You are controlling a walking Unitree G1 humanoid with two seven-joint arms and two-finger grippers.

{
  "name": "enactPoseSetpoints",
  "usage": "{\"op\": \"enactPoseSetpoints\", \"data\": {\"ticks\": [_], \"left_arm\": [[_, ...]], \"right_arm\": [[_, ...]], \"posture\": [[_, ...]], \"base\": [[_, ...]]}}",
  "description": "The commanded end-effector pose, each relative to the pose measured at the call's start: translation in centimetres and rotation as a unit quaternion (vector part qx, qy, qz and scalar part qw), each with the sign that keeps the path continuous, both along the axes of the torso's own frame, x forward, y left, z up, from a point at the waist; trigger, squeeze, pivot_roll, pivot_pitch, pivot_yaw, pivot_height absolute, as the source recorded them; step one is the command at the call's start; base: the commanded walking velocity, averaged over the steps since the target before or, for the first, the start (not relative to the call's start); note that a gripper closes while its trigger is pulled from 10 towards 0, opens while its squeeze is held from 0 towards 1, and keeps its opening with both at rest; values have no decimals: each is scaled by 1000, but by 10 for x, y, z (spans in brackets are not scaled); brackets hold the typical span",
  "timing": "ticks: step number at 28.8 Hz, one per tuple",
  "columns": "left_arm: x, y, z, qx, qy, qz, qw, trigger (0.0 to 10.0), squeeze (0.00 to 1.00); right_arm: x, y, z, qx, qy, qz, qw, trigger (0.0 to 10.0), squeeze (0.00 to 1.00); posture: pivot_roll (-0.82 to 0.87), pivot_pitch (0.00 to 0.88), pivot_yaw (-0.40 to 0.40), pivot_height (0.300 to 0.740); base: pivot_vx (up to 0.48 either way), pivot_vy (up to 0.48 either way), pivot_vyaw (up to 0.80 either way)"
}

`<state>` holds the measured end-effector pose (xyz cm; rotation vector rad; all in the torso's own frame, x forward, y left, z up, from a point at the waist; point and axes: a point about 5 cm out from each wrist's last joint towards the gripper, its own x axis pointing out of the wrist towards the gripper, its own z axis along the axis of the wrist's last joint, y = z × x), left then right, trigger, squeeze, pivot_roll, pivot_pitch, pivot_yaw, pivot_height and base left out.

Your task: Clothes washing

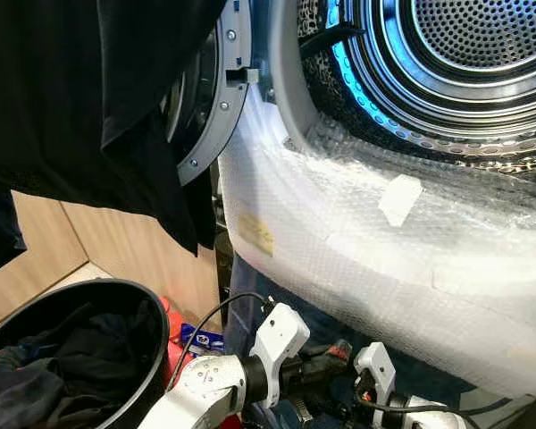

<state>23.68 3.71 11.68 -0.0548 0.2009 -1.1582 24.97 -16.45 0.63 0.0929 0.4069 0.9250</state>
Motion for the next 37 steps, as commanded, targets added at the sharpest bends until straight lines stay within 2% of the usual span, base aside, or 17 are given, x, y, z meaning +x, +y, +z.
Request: {"op": "enactPoseSetpoints", "data": {"ticks": [1, 2, 3, 5, 6, 14, 20, 37], "left_arm": [[2, -2, 6, 2, -20, -4, 1000, 0, 0], [2, -2, 6, 2, -20, -3, 1000, 0, 0], [3, -2, 6, 3, -21, -2, 1000, 0, 0], [3, -1, 6, 3, -21, -1, 1000, 0, 0], [4, -1, 6, 3, -22, -1, 1000, 0, 0], [7, -3, 8, 1, -26, 3, 1000, 0, 0], [8, -2, 8, 1, -28, 5, 1000, 0, 0], [6, -2, 9, 3, -27, 2, 1000, 0, 0]], "right_arm": [[3, -5, 2, -13, -8, -3, 1000, 4784, 0], [3, -7, 2, -23, -9, -4, 1000, 10000, 0], [4, -8, 2, -21, -8, -13, 1000, 7922, 0], [5, -9, 2, -19, -7, -19, 1000, 7922, 0], [5, -8, 2, -16, -7, -17, 1000, 0, 0], [3, -2, -1, -25, -5, 6, 1000, 0, 0], [8, -14, 2, -38, -10, -14, 999, 0, 0], [7, -23, 0, -36, 10, -19, 999, 0, 0]], "posture": [[13, 0, -23, 740], [14, 0, -24, 740], [19, 0, -27, 740], [19, 0, -27, 740], [20, 0, -29, 740], [22, 0, -28, 740], [23, 0, -33, 740], [26, 0, -36, 740]], "base": [[0, 0, 0], [0, 0, 0], [0, 0, 0], [0, 0, 0], [0, 0, 0], [0, 0, 0], [0, 0, 0], [0, 0, 0]]}}
